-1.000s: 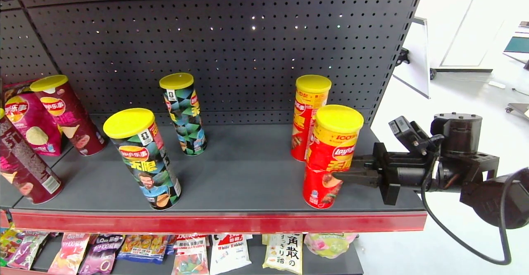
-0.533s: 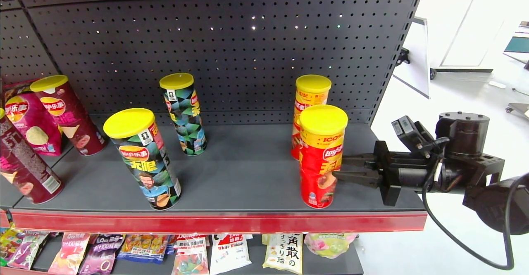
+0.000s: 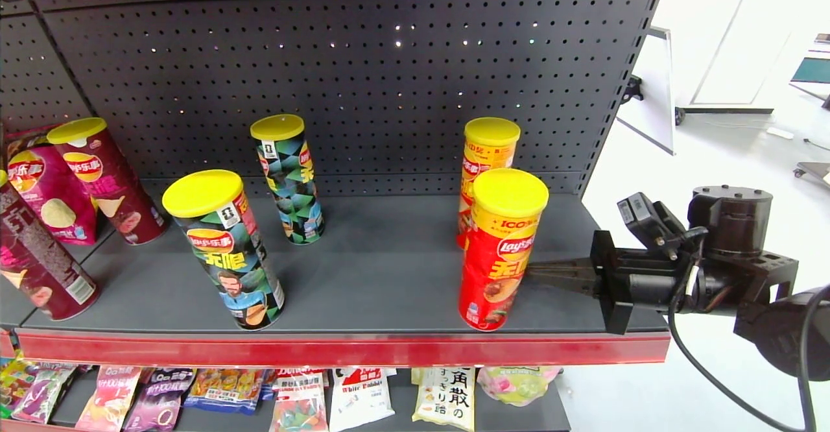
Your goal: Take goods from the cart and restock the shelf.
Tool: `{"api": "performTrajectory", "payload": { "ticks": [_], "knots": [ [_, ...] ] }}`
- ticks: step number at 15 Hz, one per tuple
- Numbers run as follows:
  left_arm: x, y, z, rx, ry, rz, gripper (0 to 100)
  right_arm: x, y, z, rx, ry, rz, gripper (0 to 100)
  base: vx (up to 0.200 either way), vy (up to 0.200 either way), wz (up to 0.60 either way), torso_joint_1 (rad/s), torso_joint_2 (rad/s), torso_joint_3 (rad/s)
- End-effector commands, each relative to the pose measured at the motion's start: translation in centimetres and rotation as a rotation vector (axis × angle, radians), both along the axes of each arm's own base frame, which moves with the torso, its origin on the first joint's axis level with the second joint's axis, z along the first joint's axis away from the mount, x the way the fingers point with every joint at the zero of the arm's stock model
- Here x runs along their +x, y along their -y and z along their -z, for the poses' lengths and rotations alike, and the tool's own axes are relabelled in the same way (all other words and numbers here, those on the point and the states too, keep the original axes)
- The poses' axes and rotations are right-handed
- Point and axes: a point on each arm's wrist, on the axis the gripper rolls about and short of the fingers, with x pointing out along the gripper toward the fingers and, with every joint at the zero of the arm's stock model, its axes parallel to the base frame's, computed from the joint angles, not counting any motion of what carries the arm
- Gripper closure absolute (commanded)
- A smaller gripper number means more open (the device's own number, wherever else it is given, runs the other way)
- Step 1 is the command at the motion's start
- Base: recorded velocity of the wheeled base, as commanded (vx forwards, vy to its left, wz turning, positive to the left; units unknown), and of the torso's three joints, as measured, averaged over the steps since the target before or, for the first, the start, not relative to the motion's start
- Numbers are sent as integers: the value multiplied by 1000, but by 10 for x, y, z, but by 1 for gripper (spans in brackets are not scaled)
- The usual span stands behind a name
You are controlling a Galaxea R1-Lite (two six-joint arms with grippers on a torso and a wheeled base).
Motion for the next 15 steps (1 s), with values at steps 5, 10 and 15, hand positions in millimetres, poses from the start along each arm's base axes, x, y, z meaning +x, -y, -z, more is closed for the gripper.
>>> {"api": "performTrajectory", "payload": {
  "ticks": [5,10,15],
  "knots": [
    [0,0,0,0,1,0,0,1,2,-2,1,13,6,0,0,0,0,0,0,0],
    [0,0,0,0,0,0,0,-3,9,-10,15,17,27,0,0,0,0,0,0,0],
    [0,0,0,0,0,0,0,5,5,-5,14,3,13,0,0,0,0,0,0,0]
  ]
}}
